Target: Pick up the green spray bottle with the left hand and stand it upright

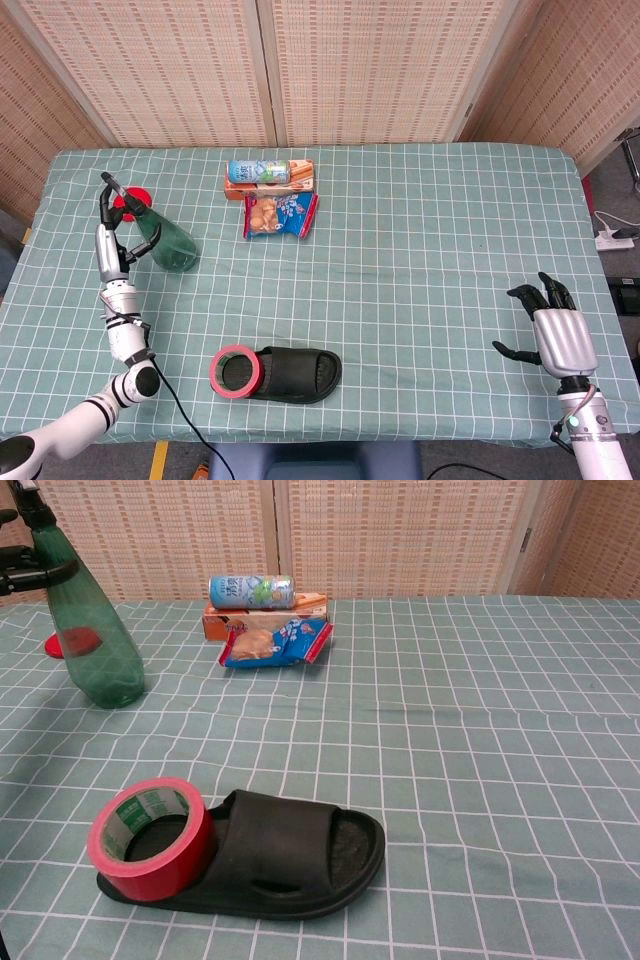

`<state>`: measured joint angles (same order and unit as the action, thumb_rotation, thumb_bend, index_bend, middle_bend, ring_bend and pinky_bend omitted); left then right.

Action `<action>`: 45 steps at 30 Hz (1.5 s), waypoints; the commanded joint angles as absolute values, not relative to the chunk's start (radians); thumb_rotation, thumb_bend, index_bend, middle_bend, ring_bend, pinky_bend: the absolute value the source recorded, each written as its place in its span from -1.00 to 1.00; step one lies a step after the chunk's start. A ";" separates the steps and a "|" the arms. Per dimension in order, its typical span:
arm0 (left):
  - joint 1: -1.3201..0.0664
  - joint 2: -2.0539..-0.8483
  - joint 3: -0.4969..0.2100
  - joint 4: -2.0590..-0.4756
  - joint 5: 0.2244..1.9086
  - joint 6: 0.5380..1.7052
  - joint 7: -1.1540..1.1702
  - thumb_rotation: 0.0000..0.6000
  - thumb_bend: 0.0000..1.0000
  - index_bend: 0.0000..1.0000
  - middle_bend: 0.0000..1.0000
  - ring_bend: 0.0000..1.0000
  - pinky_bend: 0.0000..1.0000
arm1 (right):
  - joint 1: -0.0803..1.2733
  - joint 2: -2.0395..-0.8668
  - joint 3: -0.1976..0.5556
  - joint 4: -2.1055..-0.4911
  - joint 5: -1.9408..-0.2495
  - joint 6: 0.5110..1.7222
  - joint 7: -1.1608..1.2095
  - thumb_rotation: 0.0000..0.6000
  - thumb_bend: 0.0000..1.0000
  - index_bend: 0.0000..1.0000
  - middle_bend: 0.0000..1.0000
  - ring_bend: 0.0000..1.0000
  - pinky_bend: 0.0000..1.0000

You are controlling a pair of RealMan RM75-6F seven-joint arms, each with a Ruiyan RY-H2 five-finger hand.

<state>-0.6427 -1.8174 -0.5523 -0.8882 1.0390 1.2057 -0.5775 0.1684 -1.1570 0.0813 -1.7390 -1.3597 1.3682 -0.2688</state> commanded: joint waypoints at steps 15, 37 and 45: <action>-0.601 -1.770 -0.525 -0.976 1.022 1.151 -0.531 1.00 -0.66 -0.80 -0.34 -0.65 -0.83 | 0.168 -1.157 0.080 -1.731 -1.374 1.370 -0.244 1.00 -1.00 -0.44 -0.54 -0.98 -0.79; -0.548 -1.661 -0.484 -1.159 1.012 1.094 -0.436 1.00 -0.74 -1.00 -0.68 -0.94 -0.92 | 0.166 -1.153 0.076 -1.714 -1.401 1.371 -0.186 1.00 -1.00 -0.44 -0.54 -0.98 -0.79; -0.543 -1.629 -0.500 -1.202 0.971 1.082 -0.398 1.00 -0.74 -1.00 -1.00 -1.00 -0.97 | 0.166 -1.153 0.076 -1.714 -1.403 1.371 -0.183 1.00 -1.00 -0.44 -0.54 -0.98 -0.79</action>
